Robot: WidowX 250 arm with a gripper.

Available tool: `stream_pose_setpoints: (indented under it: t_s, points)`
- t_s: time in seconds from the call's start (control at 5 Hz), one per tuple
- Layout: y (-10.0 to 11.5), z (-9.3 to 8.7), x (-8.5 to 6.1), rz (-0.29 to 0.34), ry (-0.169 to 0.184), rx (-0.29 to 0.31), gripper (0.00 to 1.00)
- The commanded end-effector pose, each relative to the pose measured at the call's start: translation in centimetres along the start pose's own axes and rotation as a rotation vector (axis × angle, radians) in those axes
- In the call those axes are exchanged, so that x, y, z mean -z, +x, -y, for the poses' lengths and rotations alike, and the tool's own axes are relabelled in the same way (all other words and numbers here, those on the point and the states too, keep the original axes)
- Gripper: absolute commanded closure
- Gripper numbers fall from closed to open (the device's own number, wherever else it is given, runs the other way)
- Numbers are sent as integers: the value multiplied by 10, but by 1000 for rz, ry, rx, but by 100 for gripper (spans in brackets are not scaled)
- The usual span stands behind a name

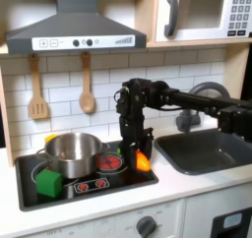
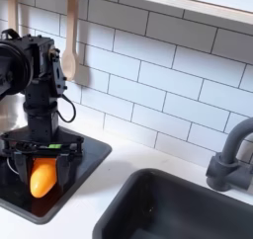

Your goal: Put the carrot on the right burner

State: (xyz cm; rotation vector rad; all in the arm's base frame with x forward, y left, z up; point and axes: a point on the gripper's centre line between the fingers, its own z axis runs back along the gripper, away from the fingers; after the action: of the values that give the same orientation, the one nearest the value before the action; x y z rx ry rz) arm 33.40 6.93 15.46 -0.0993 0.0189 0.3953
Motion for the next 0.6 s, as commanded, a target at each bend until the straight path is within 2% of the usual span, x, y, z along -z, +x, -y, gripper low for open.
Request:
stream_pose_setpoints:
  t_s: [0.0, 0.4]
  points:
    - [8, -2, 4, 11, -1, 61, 100]
    - [19, -3, -9, 51, -9, 68, 100]
